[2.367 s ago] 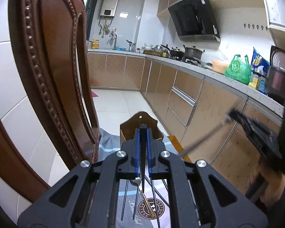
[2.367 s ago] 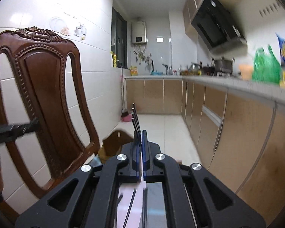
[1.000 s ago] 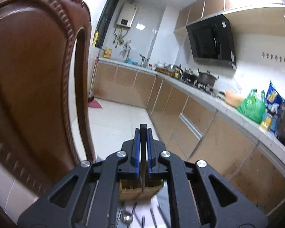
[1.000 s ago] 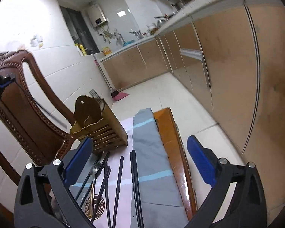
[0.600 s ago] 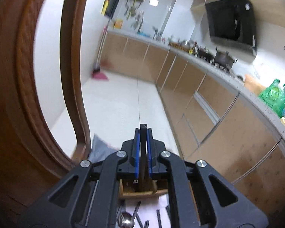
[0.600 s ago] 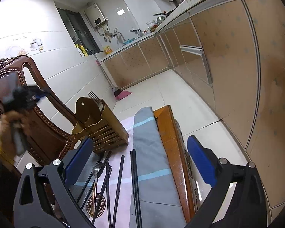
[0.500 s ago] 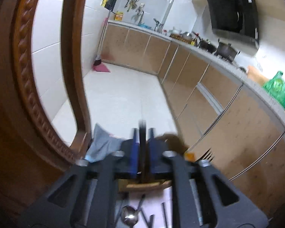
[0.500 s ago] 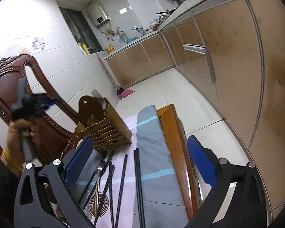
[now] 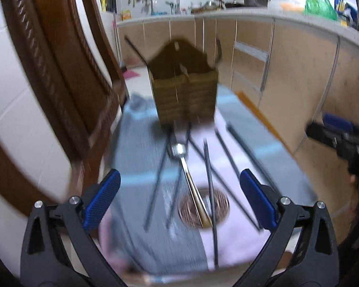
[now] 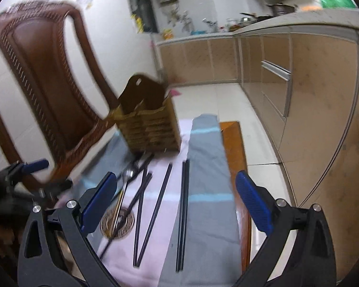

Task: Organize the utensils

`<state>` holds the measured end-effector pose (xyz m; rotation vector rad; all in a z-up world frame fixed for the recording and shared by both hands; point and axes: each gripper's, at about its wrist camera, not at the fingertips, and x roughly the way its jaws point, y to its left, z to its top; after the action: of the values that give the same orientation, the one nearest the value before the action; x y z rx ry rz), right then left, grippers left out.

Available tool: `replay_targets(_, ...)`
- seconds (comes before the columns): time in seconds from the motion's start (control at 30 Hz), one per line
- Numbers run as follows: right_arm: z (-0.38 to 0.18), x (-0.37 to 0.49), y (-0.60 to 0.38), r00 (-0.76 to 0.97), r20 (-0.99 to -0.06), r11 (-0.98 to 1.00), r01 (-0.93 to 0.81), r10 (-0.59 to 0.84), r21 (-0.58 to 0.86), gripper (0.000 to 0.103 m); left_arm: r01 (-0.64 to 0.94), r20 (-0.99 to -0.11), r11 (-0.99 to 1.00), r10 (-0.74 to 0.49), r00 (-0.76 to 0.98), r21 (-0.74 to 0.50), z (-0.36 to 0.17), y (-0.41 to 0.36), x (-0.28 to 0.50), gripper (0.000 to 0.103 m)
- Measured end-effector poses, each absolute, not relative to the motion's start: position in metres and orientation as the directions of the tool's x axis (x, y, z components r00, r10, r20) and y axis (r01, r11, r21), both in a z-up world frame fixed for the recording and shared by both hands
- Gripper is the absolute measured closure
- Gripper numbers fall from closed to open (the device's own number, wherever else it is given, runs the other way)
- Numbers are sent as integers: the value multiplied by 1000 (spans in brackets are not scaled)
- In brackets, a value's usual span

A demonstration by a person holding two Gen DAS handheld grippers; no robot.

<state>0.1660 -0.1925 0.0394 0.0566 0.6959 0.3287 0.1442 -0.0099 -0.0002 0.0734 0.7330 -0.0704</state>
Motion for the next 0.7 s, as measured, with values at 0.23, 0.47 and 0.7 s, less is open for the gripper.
replay_targets(0.23,27,149,-175,677,-662,936,-335,321,111,6,103,-719,995,-73,691,-2,-11,-5,133,5)
replay_targets(0.47,24,153,-182,683,-665,946,-302,303,122,6,90,-719,996,-81,690,-26,-12,0,132,5)
replay_targets(0.7,26,154,-186,687,-662,948,-293,300,125,6,87,-725,996,-83,684,-33,-16,1,139,5)
